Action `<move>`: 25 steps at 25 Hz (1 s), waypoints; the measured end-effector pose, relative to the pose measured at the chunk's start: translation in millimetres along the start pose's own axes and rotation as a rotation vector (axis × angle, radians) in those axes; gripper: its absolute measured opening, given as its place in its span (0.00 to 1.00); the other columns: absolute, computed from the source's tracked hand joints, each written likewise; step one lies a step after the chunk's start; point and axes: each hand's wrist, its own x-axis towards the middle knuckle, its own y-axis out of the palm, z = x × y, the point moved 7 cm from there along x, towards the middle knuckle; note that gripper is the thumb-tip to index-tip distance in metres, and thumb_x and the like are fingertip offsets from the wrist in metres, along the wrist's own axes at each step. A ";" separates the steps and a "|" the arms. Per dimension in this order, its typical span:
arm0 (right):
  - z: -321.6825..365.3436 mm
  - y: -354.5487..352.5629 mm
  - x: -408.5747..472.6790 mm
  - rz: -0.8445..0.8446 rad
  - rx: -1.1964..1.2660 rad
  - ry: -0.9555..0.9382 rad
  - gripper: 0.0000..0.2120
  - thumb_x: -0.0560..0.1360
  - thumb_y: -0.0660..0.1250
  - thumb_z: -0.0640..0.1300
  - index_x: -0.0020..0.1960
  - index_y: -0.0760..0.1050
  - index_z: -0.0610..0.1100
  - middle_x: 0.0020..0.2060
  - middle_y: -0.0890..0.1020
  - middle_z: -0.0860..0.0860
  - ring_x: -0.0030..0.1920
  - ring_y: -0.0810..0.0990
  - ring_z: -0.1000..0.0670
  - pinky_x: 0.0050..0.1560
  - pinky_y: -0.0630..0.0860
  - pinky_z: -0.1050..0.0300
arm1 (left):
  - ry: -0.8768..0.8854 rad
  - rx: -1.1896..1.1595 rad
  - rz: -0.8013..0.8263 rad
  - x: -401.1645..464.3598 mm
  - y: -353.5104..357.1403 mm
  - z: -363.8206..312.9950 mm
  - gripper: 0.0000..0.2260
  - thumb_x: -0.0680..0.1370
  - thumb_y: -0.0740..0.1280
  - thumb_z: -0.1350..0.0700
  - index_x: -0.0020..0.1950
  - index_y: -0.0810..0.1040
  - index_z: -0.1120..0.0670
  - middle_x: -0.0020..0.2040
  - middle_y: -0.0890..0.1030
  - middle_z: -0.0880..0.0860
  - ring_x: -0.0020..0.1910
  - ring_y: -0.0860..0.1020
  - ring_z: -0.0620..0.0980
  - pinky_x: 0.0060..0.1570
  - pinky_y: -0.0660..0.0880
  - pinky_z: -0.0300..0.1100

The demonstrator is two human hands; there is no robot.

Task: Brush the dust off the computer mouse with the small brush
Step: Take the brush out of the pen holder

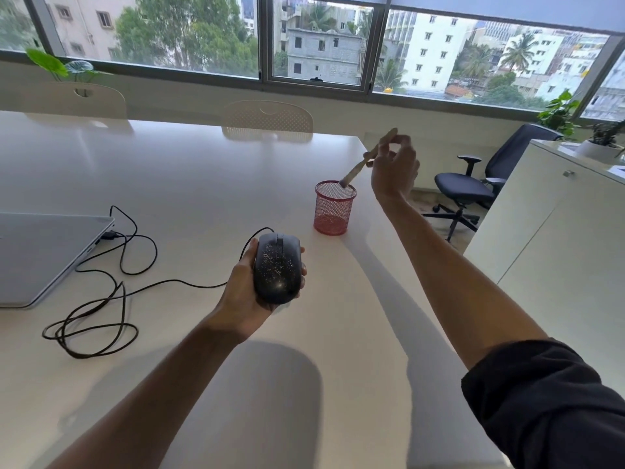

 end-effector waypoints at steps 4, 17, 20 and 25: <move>28.5 -35.0 -21.7 0.067 0.262 -0.077 0.06 0.82 0.59 0.41 0.55 0.69 0.38 0.38 0.85 0.46 0.34 0.86 0.50 0.32 0.81 0.58 | 0.021 0.011 0.008 -19.1 10.9 2.6 0.27 0.81 0.53 0.40 0.60 0.79 0.60 0.41 0.82 0.60 0.34 0.82 0.54 0.33 0.80 0.42; 49.8 -137.7 -186.6 0.214 0.488 0.237 0.04 0.78 0.68 0.43 0.47 0.81 0.44 0.41 0.87 0.52 0.39 0.85 0.58 0.34 0.76 0.68 | -0.056 0.025 0.030 -112.5 22.1 29.5 0.31 0.81 0.52 0.39 0.69 0.74 0.62 0.44 0.81 0.61 0.35 0.81 0.54 0.32 0.79 0.43; 47.3 -157.0 -217.1 0.221 0.503 0.319 0.06 0.79 0.67 0.44 0.47 0.80 0.44 0.38 0.87 0.51 0.39 0.86 0.54 0.37 0.78 0.66 | -0.043 0.003 0.028 -135.9 25.8 35.6 0.32 0.82 0.52 0.39 0.71 0.72 0.63 0.45 0.80 0.60 0.35 0.81 0.53 0.32 0.79 0.42; 52.8 -186.8 -250.3 0.259 0.576 0.406 0.03 0.79 0.66 0.44 0.49 0.78 0.45 0.36 0.86 0.48 0.37 0.86 0.51 0.40 0.81 0.62 | -0.016 -0.039 0.042 -169.7 40.3 52.2 0.31 0.81 0.52 0.40 0.71 0.71 0.63 0.47 0.79 0.59 0.36 0.80 0.52 0.32 0.79 0.41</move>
